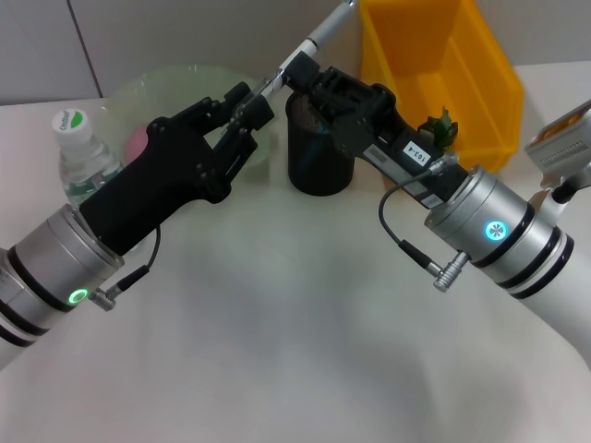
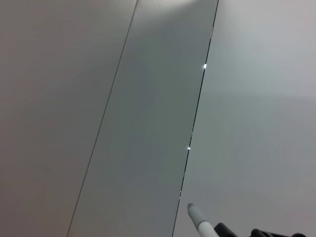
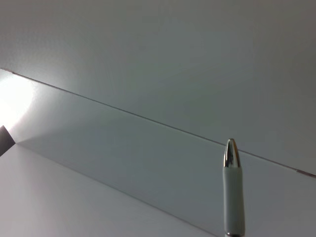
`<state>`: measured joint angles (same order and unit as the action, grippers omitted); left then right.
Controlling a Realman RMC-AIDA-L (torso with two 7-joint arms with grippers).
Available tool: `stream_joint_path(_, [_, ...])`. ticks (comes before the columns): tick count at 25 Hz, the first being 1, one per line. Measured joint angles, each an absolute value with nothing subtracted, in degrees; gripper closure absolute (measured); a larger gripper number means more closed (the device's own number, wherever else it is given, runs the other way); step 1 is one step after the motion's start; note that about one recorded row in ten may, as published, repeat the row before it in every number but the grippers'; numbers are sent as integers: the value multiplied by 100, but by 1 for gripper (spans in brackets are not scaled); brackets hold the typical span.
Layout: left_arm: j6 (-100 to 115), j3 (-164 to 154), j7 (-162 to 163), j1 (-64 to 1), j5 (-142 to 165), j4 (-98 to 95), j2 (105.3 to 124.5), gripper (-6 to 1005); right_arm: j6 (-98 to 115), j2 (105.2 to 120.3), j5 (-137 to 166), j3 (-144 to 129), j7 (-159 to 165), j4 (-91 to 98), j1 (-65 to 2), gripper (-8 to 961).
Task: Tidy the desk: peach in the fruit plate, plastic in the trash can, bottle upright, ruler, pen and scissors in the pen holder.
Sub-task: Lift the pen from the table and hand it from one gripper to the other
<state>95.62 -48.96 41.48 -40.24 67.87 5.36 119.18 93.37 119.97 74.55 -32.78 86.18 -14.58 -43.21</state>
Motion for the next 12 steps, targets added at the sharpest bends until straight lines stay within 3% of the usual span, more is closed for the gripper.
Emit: stream_joint_path(12, [9562, -4861, 4149, -4018, 6807, 536, 11918, 810, 9316, 11997, 7462, -3278, 8599, -1452, -4315, 843])
